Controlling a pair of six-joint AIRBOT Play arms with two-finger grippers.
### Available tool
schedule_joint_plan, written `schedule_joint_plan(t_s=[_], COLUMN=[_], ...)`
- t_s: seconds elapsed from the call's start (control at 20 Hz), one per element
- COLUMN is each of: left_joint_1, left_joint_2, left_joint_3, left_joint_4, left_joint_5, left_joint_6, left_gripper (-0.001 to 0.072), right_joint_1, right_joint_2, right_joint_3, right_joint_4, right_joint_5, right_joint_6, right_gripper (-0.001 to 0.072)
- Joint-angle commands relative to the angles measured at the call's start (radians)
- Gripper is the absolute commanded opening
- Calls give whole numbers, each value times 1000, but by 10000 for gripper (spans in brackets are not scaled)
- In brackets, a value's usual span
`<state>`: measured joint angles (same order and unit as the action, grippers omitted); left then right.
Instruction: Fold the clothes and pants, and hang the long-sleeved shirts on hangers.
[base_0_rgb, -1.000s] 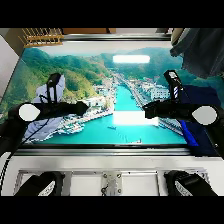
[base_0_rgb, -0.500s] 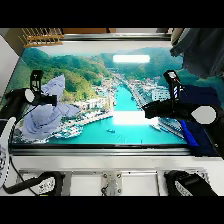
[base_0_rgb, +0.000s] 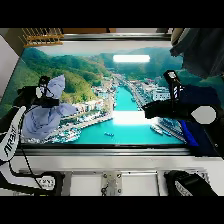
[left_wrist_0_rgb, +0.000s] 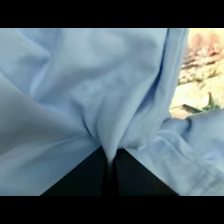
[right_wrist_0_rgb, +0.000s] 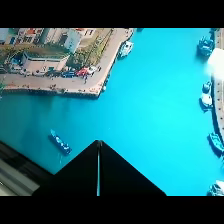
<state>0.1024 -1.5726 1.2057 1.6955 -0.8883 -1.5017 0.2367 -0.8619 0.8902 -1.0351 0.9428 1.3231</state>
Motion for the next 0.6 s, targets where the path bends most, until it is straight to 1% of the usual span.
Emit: schedule_joint_plan(t_s=[0.0,0.15,0.3,0.4,0.55], left_joint_1=[-81,-270,-493,-635,-827], left_joint_2=[52,123,138,138,139], left_joint_3=[123,217,265,267,267], left_joint_4=[-131,-249,-256,-256,-256], left_joint_5=[-123,-145,-126,-126,-164], left_joint_6=[-20,-16,-13,-13,-13], left_gripper=[8,8,8,8,9], right_joint_1=[1,1,1,-12,-101], right_joint_2=[-1,-1,0,10,50], right_joint_3=[0,0,0,3,29], right_joint_4=[0,9,89,76,15], right_joint_5=[0,0,3,-25,-73], right_joint_6=[0,0,0,-48,-48], right_gripper=[16,16,15,11,11])
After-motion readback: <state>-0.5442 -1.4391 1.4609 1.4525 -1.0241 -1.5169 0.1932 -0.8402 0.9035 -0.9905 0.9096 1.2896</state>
